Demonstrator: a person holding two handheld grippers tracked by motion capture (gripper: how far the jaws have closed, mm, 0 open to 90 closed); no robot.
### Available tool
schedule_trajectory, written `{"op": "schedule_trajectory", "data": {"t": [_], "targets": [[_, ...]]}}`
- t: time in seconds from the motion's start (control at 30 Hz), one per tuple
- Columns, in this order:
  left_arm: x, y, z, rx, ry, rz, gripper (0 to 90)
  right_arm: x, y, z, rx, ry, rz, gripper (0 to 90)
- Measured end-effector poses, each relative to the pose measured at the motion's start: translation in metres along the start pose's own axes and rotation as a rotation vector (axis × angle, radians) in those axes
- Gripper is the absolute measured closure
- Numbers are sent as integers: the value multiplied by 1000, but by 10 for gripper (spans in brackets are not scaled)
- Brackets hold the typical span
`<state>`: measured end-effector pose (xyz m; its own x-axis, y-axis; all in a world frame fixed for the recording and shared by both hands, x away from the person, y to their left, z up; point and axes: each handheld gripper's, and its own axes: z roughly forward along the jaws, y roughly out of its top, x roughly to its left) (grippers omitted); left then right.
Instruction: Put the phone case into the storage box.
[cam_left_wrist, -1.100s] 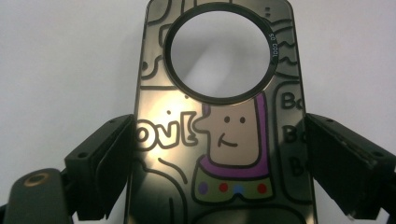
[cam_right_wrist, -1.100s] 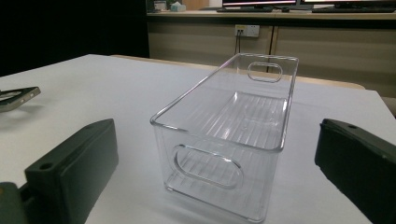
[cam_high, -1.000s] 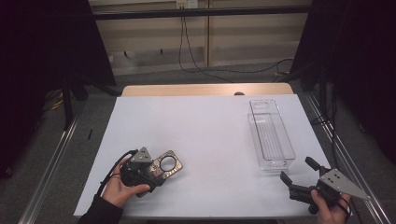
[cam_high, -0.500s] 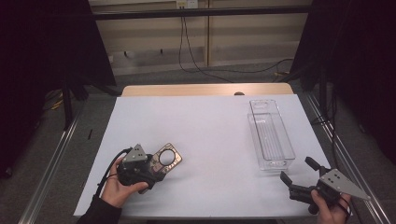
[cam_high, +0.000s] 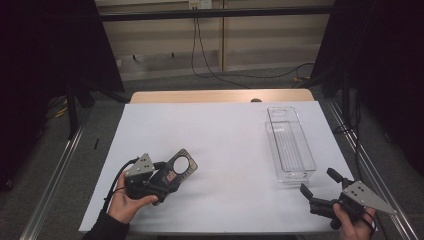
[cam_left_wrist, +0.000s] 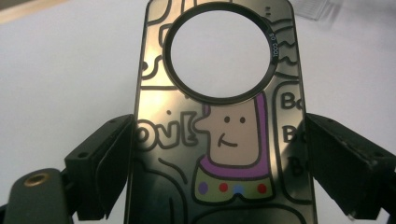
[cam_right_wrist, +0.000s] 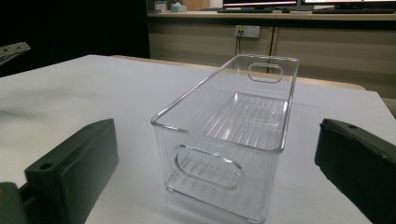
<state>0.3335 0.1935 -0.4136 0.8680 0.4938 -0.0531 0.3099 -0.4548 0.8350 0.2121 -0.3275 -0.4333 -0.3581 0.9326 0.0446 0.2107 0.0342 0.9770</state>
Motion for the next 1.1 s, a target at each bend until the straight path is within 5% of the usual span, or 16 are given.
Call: {"op": "schedule_trajectory", "data": {"t": [0.2,0.6,1.1], "targets": [[-3,1,0,-73,21,4,122,0,0,0,-1,1,0,0],[-10,7,0,-161,-2,7,122,1,0,0,1,4,-8,0],[-22,24,25,-203,-103,23,123,8,6,3,-37,40,24,0]]}}
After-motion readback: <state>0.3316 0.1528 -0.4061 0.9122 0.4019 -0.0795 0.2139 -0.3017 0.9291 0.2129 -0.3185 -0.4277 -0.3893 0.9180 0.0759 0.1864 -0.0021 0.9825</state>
